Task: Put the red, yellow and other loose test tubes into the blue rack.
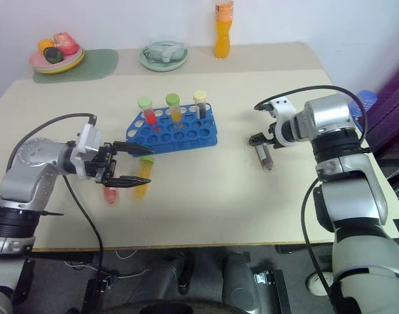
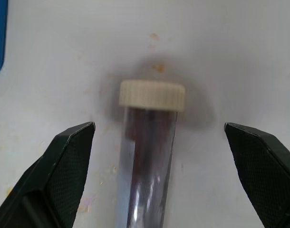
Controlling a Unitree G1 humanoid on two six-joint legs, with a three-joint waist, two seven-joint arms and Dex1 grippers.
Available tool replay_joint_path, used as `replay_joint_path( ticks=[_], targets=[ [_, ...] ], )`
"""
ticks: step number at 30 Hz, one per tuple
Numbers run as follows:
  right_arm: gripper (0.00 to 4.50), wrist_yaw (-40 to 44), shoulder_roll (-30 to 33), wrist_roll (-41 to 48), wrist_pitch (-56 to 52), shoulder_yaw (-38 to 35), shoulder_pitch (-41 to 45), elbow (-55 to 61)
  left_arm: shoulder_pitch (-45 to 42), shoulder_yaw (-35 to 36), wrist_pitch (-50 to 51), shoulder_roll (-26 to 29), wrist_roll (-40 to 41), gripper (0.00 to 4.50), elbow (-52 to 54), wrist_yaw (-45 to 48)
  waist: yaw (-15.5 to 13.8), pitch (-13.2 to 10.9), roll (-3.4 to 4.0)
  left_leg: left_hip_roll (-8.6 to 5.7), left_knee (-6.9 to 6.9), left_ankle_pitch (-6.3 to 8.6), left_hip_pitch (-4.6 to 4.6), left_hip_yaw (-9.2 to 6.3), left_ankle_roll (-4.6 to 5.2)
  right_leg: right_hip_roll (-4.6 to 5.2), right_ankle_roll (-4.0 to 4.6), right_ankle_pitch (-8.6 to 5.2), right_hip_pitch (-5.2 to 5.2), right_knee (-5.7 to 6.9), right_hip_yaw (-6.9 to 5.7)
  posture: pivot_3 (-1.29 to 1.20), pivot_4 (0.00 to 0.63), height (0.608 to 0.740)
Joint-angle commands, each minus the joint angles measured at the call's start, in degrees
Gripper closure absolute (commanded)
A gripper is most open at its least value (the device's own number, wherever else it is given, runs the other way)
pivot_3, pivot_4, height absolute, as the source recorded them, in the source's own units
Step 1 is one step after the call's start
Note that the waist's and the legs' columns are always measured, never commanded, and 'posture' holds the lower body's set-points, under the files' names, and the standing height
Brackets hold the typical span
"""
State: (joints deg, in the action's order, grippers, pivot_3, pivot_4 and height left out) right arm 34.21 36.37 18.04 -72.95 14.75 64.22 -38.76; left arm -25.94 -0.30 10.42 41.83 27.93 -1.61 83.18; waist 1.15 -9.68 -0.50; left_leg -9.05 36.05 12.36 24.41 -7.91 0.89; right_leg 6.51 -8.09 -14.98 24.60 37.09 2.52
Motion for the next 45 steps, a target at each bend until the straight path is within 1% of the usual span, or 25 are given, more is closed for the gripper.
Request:
replay_joint_path(
  ticks=[1, 10, 14, 18, 21, 27, 30, 35, 36, 38, 41, 43, 45],
  targets=[
    [0.0, 3.1, -0.7, -2.9, 2.8, 1.3, 2.7, -2.5, 0.6, 1.3, 0.9, 0.5, -0.1, 0.84, 1.7, -2.4, 0.0, 0.0, 0.0, 0.0, -0.01, -0.06, 0.0, 0.0, -0.11, 0.0, 0.0, 0.0, 0.0, 0.0, 0.0, 0.0, 0.15, 0.74],
    [0.0, 8.0, -2.5, -6.8, 3.7, 2.4, 2.2, -3.4, 4.0, 1.5, 2.5, -1.0, -0.9, 0.84, 4.8, -11.1, 0.1, 0.0, 0.0, 0.0, 0.02, -0.06, -0.02, 0.0, -0.11, -0.02, 0.0, 0.0, -0.01, 0.06, 0.01, 0.0, 0.15, 0.74],
    [0.0, 8.6, -3.0, -7.9, 3.8, 1.9, 1.8, -3.2, 5.4, 1.5, 1.3, -3.5, -1.1, 0.84, 5.2, -14.1, 0.1, 0.0, 0.0, 0.0, 0.04, -0.06, -0.02, 0.0, -0.11, -0.01, 0.0, 0.0, -0.02, 0.05, 0.01, 0.0, 0.15, 0.74],
    [0.0, 9.0, -3.4, -7.8, 3.1, 0.5, 0.9, -1.6, 8.0, 1.8, -0.4, -7.1, -1.0, 0.84, 4.7, -17.1, 0.1, 0.0, 0.01, 0.0, 0.03, -0.06, -0.04, 0.0, -0.11, -0.02, 0.01, 0.0, -0.01, 0.08, 0.02, 0.0, 0.15, 0.74],
    [0.0, 9.1, -3.5, -7.5, 2.5, -0.2, 0.2, -0.2, 9.4, 1.5, -2.5, -8.3, -2.2, 0.84, 3.6, -17.5, 0.2, 0.0, 0.0, 0.0, 0.04, -0.06, -0.04, 0.0, -0.11, -0.01, 0.01, 0.0, -0.01, 0.08, 0.03, 0.0, 0.15, 0.74],
    [0.0, 8.9, -3.3, -7.9, 1.7, -0.6, -1.3, 1.8, 9.7, 1.1, -3.9, -8.7, -3.0, 0.84, 2.4, -17.4, 0.1, 0.0, 0.0, 0.01, 0.04, -0.05, -0.04, 0.0, -0.1, -0.01, 0.01, 0.0, -0.01, 0.1, 0.03, 0.0, 0.15, 0.74],
    [0.87, 8.8, -3.3, -8.1, 1.2, -0.2, -2.2, 2.7, 9.5, 0.6, -4.3, -8.5, -3.4, 0.77, 2.0, -16.9, 0.1, 0.0, 0.01, 0.01, 0.03, -0.05, -0.05, 0.0, -0.1, -0.01, 0.01, 0.0, -0.01, 0.1, 0.03, 0.0, 0.15, 0.74],
    [3.36, 9.4, -2.7, -9.1, 1.7, 1.6, -3.8, 5.5, 9.3, 0.5, -4.7, -8.4, -3.9, 0.77, 1.6, -16.4, 0.1, 0.0, 0.0, 0.01, 0.04, -0.05, -0.05, 0.0, -0.1, -0.01, 0.01, 0.01, -0.01, 0.1, 0.03, 0.0, 0.15, 0.74],
    [3.67, 9.8, -2.3, -9.4, 2.1, 2.2, -4.3, 6.3, 9.3, 0.5, -4.7, -8.4, -3.9, 0.77, 1.6, -16.5, 0.1, 0.0, 0.0, 0.01, 0.04, -0.05, -0.05, 0.0, -0.1, -0.01, 0.01, 0.0, -0.01, 0.1, 0.03, 0.0, 0.15, 0.74],
    [3.71, 10.1, -1.6, -10.2, 3.4, 3.4, -5.4, 8.0, 9.1, 0.5, -4.8, -8.5, -4.0, 0.77, 1.4, -16.6, 0.0, 0.1, -0.01, 0.01, 0.05, -0.05, -0.05, 0.0, -0.09, -0.01, 0.01, 0.0, -0.02, 0.1, 0.03, 0.0, 0.15, 0.74],
    [3.71, 11.5, 0.8, -12.7, 9.4, 6.7, -8.8, 13.4, 9.1, 0.5, -5.0, -8.6, -4.1, 0.77, 1.0, -16.8, -0.1, 0.1, -0.07, 0.01, 0.06, -0.04, -0.05, 0.0, -0.09, 0.0, 0.01, 0.0, -0.04, 0.08, 0.02, 0.0, 0.15, 0.74],
    [3.71, 12.4, 1.9, -13.0, 12.3, 6.8, -10.9, 17.0, 9.0, 0.6, -5.2, -8.8, -4.2, 0.77, 0.7, -17.3, -0.2, 0.1, -0.09, 0.0, 0.11, -0.01, -0.07, 0.0, -0.04, 0.0, 0.01, 0.01, -0.09, 0.07, 0.01, 0.0, 0.15, 0.74],
    [3.71, 14.7, 3.6, -12.4, 17.7, 6.0, -14.1, 22.3, 9.1, 0.9, -5.4, -9.2, -4.2, 0.77, 0.3, -18.0, -0.2, 0.1, -0.13, 0.0, 0.13, 0.06, -0.11, 0.0, 0.09, -0.01, 0.01, 0.01, -0.15, 0.06, 0.01, 0.0, 0.15, 0.74]
  ],
)
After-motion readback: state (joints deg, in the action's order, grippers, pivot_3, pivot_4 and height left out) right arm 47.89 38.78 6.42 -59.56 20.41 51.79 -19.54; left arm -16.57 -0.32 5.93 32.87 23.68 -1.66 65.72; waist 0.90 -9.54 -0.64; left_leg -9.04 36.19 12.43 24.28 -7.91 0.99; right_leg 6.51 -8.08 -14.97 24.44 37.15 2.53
